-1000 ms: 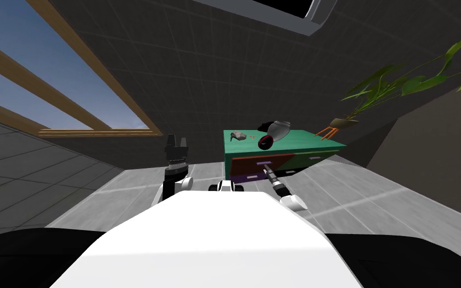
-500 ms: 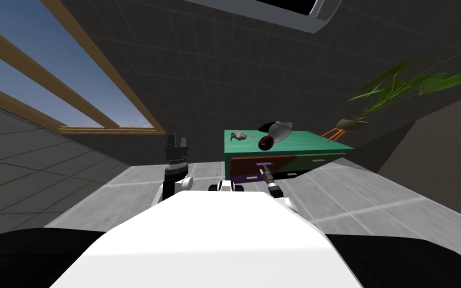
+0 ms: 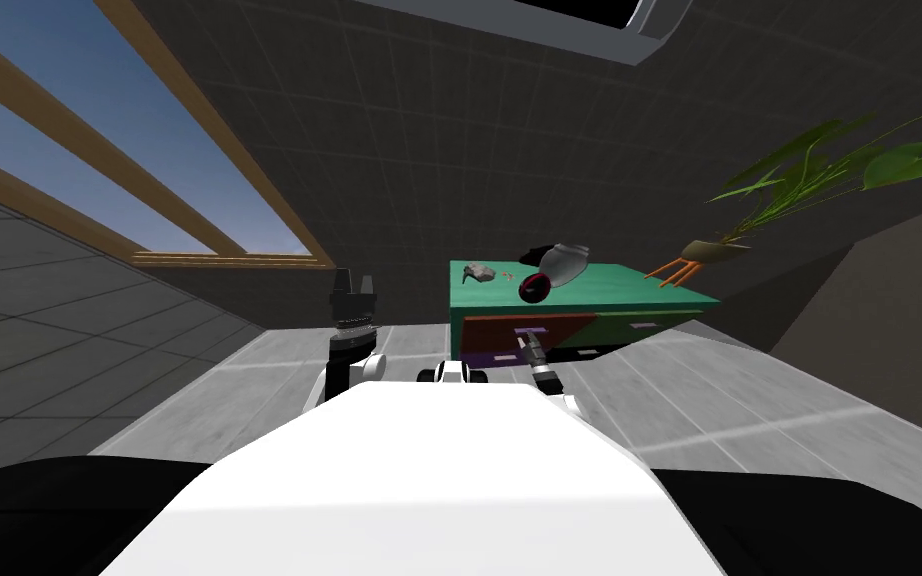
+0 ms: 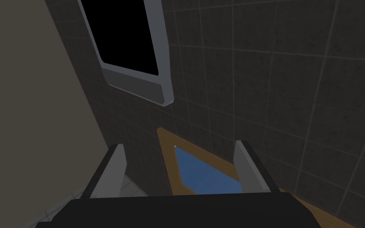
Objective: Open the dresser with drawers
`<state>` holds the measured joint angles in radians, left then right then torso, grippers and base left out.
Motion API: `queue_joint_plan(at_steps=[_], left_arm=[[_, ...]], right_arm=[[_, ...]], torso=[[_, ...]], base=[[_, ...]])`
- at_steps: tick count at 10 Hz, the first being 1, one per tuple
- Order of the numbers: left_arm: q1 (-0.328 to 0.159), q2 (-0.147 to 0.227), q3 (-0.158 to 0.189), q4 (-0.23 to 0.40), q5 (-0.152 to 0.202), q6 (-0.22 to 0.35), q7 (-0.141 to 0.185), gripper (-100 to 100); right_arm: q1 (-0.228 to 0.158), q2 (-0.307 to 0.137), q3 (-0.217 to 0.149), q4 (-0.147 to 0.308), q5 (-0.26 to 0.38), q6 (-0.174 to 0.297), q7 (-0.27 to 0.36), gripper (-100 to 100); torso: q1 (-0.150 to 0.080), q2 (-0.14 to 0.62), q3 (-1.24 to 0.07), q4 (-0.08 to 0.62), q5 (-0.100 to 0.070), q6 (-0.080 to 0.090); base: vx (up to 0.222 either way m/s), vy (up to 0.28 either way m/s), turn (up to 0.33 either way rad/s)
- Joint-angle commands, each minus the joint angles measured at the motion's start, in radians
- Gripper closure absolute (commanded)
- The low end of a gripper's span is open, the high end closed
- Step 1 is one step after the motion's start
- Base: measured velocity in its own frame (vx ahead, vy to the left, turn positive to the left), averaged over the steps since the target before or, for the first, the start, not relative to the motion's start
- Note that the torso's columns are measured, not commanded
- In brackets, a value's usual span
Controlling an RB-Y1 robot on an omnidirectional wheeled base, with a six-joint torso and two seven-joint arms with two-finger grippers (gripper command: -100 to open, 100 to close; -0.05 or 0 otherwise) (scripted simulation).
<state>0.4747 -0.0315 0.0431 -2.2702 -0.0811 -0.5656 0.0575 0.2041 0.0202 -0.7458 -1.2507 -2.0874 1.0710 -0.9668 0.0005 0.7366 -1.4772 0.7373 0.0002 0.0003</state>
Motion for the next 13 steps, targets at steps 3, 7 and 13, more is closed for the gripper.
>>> queue_joint_plan(at_steps=[3,7,13], left_arm=[[-0.001,0.0,0.0,0.0,0.0,0.0,0.0,0],[0.0,0.0,0.0,0.0,0.0,0.0,0.0,0],[0.0,0.0,0.0,0.0,0.0,0.0,0.0,0]], right_arm=[[0.024,-0.012,-0.003,-0.016,-0.011,0.021,-0.018,100],[0.046,-0.024,-0.005,-0.021,-0.013,0.04,-0.031,100],[0.071,-0.075,-0.019,-0.093,-0.023,0.024,-0.125,-100]], torso=[[-0.008,0.006,0.006,-0.005,-0.009,0.001],[-0.004,-0.007,-0.003,-0.004,-0.003,-0.001],[0.001,-0.002,-0.001,0.001,0.001,-0.002]], base=[[-0.165,-0.002,-0.018],[-0.166,0.005,-0.03],[-0.047,0.028,0.007]])
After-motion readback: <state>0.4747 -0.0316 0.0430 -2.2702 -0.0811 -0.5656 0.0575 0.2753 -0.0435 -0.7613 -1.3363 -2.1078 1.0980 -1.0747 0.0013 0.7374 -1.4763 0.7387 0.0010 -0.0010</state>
